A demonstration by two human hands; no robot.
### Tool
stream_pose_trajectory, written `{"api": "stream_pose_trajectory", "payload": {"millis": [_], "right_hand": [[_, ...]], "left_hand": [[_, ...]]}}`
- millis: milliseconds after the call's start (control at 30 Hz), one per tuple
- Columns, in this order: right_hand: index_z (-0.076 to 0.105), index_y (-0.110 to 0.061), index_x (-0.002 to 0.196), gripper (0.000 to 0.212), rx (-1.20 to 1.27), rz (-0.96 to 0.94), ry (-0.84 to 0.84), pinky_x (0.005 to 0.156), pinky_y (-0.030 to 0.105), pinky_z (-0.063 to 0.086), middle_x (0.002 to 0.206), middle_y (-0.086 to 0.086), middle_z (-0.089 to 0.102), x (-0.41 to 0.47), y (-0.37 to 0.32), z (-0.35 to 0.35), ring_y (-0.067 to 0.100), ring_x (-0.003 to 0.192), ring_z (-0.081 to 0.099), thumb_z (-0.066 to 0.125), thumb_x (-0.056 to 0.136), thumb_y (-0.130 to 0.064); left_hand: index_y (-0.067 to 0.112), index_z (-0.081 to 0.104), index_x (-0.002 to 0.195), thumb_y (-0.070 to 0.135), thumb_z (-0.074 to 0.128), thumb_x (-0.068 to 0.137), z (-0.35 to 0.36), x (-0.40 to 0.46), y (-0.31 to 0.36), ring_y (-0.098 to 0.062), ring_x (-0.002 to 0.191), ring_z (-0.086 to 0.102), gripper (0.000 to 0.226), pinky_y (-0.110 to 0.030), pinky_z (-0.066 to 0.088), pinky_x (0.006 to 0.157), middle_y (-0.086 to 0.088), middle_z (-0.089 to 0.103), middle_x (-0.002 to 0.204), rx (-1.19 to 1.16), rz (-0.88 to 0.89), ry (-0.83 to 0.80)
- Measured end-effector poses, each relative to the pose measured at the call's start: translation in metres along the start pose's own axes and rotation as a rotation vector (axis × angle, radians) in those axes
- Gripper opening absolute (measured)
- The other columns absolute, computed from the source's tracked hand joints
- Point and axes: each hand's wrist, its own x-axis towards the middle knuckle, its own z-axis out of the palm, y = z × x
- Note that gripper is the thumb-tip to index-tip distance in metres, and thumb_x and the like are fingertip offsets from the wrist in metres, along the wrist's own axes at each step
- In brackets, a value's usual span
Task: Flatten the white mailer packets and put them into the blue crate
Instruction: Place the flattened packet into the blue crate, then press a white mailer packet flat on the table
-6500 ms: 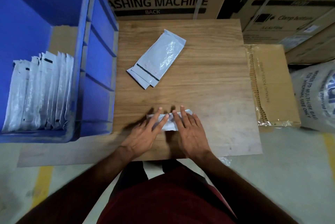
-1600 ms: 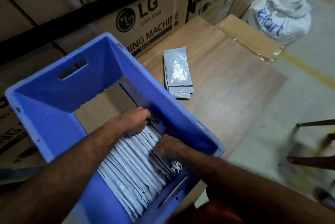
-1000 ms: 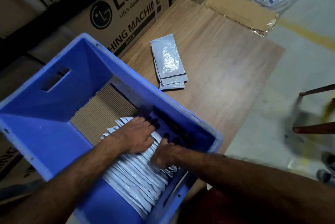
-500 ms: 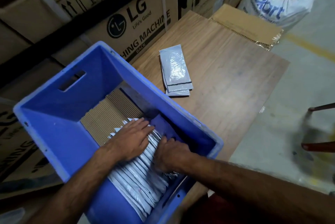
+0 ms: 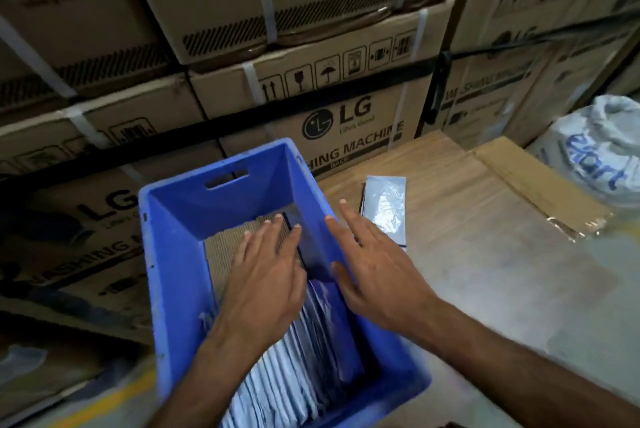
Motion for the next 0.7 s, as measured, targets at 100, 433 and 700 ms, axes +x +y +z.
{"api": "stream_pose_trajectory", "payload": {"millis": [100,433,700], "right_hand": [[0.038,-0.006,0.153,0.065,-0.019,-0.085,-0.025,0.118,0.04,0.034,0.164,0.021,0.025,0.012,0.053,-0.004,0.035,0.146,0.035,0.056,0.093,-0.023],[0.041,-0.001,0.15,0.064,0.007,-0.209,-0.241,0.117,0.049,0.035,0.162,0.026,0.027,0.012,0.271,0.018,0.04,0.151,0.027,0.056,0.091,-0.021],[0.039,-0.011,0.154,0.064,-0.1,-0.23,-0.396,0.119,0.048,0.03,0.161,0.02,0.034,0.049,0.374,0.065,0.038,0.147,0.036,0.041,0.091,-0.022]], "left_hand": [[0.006,0.053,0.144,0.032,0.028,0.092,0.006,0.011,0.038,-0.037,0.14,0.045,0.063,-0.055,0.039,0.113,-0.02,0.045,0.153,-0.041,-0.162,0.052],[0.007,0.043,0.152,0.043,0.019,0.091,0.035,0.113,0.214,-0.032,0.148,0.034,0.074,-0.045,0.029,0.12,-0.016,0.035,0.161,-0.163,-0.37,0.138],[-0.007,0.055,0.137,0.042,0.084,0.068,0.179,0.176,0.26,-0.047,0.131,0.053,0.09,-0.055,0.049,0.102,-0.032,0.048,0.146,-0.178,-0.698,-0.324]]}}
